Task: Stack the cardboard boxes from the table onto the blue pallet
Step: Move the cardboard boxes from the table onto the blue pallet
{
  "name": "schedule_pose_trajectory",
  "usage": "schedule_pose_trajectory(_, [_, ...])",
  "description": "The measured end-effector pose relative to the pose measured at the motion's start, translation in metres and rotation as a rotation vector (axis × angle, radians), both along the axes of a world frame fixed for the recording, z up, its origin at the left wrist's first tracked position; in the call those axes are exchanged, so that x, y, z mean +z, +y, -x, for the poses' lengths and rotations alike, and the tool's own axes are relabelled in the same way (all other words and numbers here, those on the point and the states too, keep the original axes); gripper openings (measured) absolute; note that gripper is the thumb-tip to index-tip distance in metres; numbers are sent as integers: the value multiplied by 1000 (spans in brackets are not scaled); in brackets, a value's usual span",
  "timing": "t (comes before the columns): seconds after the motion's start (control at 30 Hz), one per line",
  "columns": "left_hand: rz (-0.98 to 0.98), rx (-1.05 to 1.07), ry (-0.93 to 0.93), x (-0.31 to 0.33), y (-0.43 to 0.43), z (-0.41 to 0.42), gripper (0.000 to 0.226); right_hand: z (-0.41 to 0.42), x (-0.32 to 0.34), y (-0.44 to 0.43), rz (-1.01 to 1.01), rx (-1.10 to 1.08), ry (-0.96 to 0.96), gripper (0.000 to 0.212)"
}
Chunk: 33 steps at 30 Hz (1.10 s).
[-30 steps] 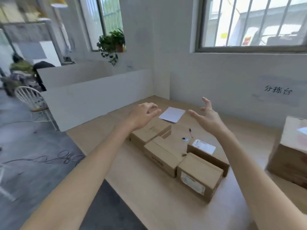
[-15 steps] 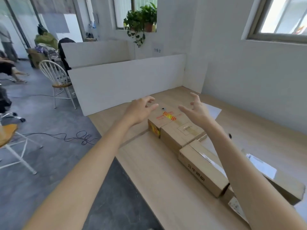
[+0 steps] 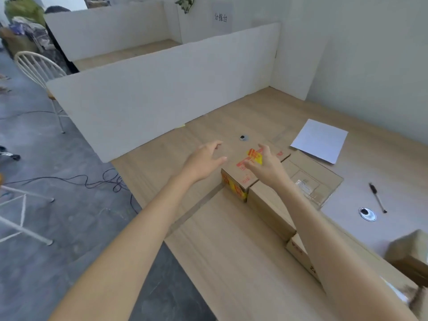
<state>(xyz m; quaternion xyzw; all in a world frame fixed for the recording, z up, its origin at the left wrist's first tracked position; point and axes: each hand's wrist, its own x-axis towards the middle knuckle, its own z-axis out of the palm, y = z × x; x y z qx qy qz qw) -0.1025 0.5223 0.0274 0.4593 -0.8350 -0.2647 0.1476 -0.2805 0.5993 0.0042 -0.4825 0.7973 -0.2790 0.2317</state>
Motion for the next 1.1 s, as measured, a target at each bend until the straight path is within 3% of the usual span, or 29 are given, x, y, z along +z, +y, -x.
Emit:
schedule_pose_trajectory(0.27, [-127, -203, -261, -82, -71, 32, 91, -12, -100, -22, -141, -39, 234, 86])
schedule_pose_trajectory(0.47, [-154, -359, -381, -144, -116, 53, 111, -9, -139, -46, -212, -150, 318, 91])
schedule_pose_trajectory(0.63, [-200, -484, -307, -178, -141, 78, 120, -10, -159, -62, -261, -220, 348, 95])
schedule_pose_trajectory(0.83, [-192, -698, -233, -210, -162, 89, 113, -12, -177, -72, -311, -294, 436, 103])
schedule_pose_trajectory(1.1, [-268, -717, -78, -226, -182, 82, 111, -15, -183, -88, -334, -347, 475, 108])
